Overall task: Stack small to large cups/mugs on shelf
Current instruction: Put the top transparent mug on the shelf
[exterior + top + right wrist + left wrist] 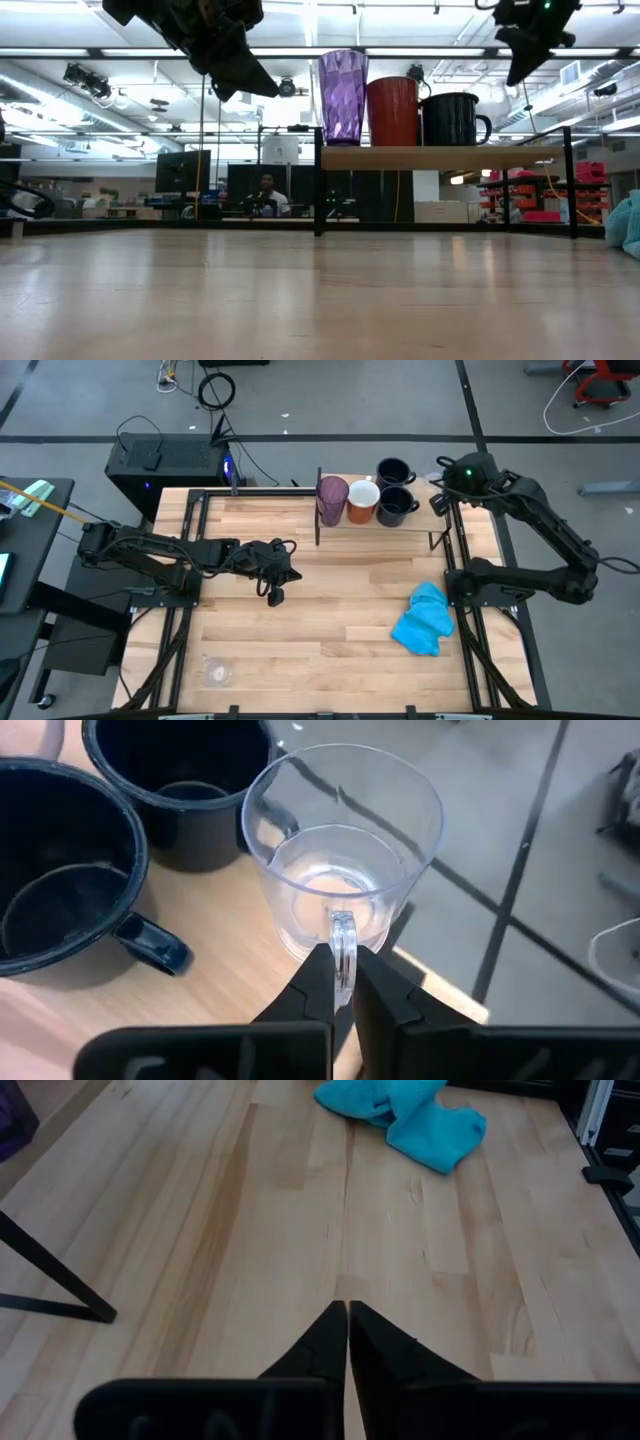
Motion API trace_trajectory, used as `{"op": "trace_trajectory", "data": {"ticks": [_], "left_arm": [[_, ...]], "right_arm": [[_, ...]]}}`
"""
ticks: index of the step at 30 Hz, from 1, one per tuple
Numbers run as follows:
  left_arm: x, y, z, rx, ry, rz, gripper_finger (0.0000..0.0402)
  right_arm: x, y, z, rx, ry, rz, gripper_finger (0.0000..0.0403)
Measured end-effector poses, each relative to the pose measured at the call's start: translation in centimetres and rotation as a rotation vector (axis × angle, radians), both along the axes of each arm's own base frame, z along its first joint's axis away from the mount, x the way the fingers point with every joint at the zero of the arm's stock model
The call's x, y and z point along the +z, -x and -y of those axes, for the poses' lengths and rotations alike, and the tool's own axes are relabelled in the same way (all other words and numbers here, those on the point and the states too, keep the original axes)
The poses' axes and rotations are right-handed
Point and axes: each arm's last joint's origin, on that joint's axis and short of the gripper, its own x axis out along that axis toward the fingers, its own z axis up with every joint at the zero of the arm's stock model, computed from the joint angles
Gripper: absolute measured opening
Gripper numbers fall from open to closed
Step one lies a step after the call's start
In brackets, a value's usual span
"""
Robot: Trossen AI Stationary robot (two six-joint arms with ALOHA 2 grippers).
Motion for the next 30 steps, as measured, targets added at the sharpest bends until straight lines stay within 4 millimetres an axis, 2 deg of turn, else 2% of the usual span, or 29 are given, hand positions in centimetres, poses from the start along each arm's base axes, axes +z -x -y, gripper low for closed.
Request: {"op": "trace_trajectory", "data": {"ticks": [10, 17, 27, 30], "left_arm": [[0.0, 0.0, 0.0, 0.013, 0.019, 0.001, 0.0025], [0.0, 0.0, 0.0, 0.016, 0.024, -0.001, 0.0019], [0.0, 0.0, 0.0, 0.021, 0.032, -0.002, 0.0029], [0.0, 0.0, 0.0, 0.027, 0.042, -0.002, 0.0026]], "right_arm": [[-2.9, 0.2, 1.5, -0.037, -0.1, 0.045, 0.0021], [-2.9, 0.1, 1.7, -0.061, -0.095, 0.091, 0.0021], [-2.9, 0.1, 1.8, -0.086, -0.102, 0.127, 0.0021], [-3.5, 0.0, 1.8, -0.103, -0.128, 0.14, 0.0021]]}}
